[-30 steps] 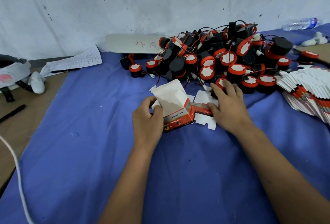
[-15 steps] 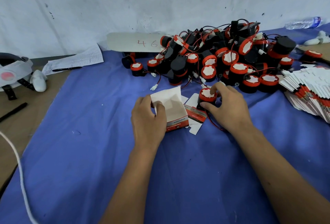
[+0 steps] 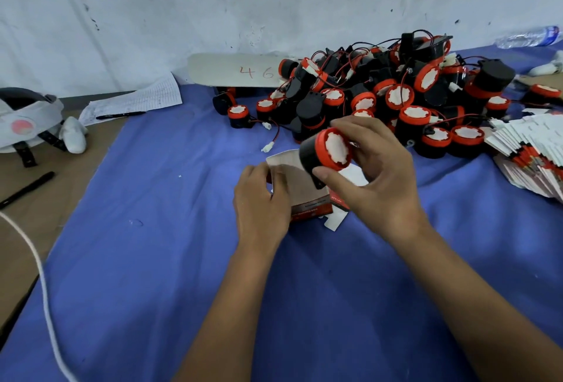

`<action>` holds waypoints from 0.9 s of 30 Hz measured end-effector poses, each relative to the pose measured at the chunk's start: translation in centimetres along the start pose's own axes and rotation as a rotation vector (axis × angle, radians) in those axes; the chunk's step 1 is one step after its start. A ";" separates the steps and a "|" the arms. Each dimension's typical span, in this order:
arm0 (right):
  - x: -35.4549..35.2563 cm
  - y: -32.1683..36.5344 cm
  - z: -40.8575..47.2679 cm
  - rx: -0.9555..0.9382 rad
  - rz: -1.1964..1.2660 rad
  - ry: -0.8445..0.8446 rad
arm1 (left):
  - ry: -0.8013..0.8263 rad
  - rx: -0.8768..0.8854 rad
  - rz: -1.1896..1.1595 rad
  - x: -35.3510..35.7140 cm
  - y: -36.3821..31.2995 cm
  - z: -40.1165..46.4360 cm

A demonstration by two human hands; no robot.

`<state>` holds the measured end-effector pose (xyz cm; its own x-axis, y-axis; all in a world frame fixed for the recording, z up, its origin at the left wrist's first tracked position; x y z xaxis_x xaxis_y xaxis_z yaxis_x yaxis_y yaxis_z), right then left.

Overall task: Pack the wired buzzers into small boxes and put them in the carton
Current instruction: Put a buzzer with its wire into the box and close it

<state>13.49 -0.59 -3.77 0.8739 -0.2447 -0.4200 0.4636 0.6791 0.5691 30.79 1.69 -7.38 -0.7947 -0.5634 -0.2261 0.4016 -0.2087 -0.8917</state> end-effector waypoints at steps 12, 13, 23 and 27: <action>2.7 2.6 -2.2 -0.056 0.011 0.279 | 0.100 -0.012 -0.154 -0.5 0.4 -0.8; 2.6 2.3 -1.9 -0.047 -0.018 0.252 | 0.115 0.020 -0.121 -0.2 0.0 -0.5; 2.2 1.3 -1.6 0.002 -0.315 0.296 | 0.148 0.097 0.016 0.4 0.7 0.3; 2.0 1.5 -1.2 -0.029 -0.376 0.299 | 0.135 0.080 -0.019 0.5 0.9 0.4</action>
<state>15.78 0.75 -4.56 0.5644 -0.2696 -0.7803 0.7311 0.6022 0.3207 30.98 0.89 -8.12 -0.8541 -0.4474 -0.2652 0.4169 -0.2842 -0.8633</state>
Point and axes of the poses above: each hand's wrist, its own z-axis towards the middle knuckle, its own x-axis out of the palm, y = z × x, the point moved 1 cm from there along z, towards the middle knuckle, and after that the axes turned 15 degrees about -z, right-handed, at the moved point
